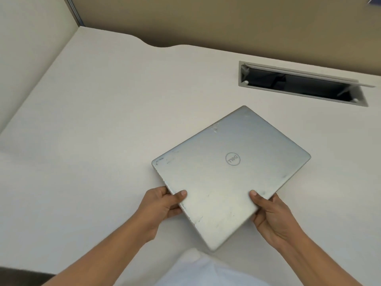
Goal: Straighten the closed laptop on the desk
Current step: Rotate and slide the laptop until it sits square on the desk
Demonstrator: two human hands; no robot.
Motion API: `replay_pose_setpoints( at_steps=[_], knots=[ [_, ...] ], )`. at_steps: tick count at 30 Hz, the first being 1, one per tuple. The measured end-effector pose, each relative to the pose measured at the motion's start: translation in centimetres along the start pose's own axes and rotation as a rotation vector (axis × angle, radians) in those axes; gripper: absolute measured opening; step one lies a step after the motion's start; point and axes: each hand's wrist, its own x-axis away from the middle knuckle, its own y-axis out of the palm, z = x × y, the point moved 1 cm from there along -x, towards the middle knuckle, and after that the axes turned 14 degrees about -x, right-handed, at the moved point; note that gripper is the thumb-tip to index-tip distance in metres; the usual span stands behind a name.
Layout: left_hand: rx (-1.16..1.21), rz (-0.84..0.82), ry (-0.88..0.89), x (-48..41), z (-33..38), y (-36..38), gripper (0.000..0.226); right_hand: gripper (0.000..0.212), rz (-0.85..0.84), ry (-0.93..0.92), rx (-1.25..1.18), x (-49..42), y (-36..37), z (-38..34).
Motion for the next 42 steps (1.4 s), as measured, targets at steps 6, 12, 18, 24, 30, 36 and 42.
replay_pose_setpoints(
  at_steps=[6,12,18,24,30,36,42],
  knots=[
    [-0.123,0.031,0.003,0.6,-1.2,0.1,0.025,0.038,0.0,0.011,0.1,0.2,-1.3,0.1],
    [-0.33,0.104,0.024,0.3,-0.9,-0.8,0.029,0.032,0.025,0.034,0.391,0.5,-1.9,0.4],
    [-0.418,0.124,0.018,0.6,-1.2,-1.6,0.038,0.026,0.079,0.032,0.484,0.9,-2.3,1.3],
    [-0.456,0.102,-0.006,1.2,-1.4,-1.9,0.036,0.032,0.184,0.01,0.633,1.5,-2.8,1.6],
    [-0.56,0.14,0.022,1.2,-1.6,-1.9,0.039,0.038,0.195,0.016,0.8,1.7,-2.6,1.3],
    [-0.589,0.156,0.019,1.2,-1.8,-1.8,0.049,0.042,0.198,0.125,0.954,1.5,-2.5,0.1],
    [-0.553,0.265,0.062,1.9,-2.4,-1.3,0.048,0.048,0.074,0.239,1.185,2.1,-2.1,-1.1]
  ],
)
